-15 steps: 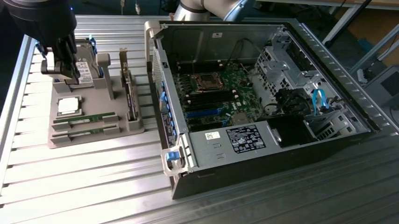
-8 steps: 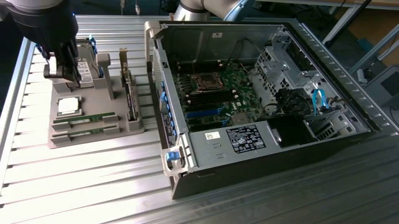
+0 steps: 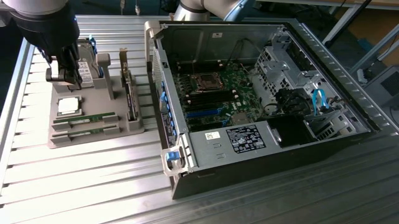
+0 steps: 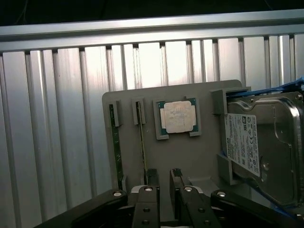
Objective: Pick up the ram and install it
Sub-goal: 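Pick up the ram and move it above insertion slot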
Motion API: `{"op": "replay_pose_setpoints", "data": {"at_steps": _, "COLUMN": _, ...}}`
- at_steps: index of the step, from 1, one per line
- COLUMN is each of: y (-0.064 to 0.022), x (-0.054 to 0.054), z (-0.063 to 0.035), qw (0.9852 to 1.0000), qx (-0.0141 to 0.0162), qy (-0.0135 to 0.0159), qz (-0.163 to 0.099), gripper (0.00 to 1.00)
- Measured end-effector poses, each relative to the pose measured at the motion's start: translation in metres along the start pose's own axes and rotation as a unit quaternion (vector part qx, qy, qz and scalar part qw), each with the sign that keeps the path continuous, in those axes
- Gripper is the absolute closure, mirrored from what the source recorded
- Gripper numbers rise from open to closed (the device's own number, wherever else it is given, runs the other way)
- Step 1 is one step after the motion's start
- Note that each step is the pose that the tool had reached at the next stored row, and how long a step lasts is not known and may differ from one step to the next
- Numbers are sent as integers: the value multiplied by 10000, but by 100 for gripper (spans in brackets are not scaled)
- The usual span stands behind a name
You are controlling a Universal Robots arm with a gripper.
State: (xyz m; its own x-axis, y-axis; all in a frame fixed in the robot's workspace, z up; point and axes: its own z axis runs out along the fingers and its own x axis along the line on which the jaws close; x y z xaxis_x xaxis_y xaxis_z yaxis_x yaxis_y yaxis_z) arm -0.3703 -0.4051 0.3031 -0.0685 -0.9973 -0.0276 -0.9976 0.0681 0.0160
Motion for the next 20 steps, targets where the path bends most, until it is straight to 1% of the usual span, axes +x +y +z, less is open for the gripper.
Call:
{"op": "replay_pose_setpoints", "data": {"at_steps": 6, "y": -1, "x": 1, "z": 52, "qw": 10000, "qx": 0, "qy": 0, "qz": 0, "gripper": 76}}
{"op": "replay_pose_setpoints", "data": {"at_steps": 12, "y": 0, "x": 6, "z": 58, "qw": 10000, "qx": 1, "qy": -1, "qz": 1, "gripper": 76}}
{"op": "replay_pose_setpoints", "data": {"at_steps": 20, "y": -11, "x": 148, "z": 52, "qw": 10000, "qx": 0, "qy": 0, "qz": 0, "gripper": 76}}
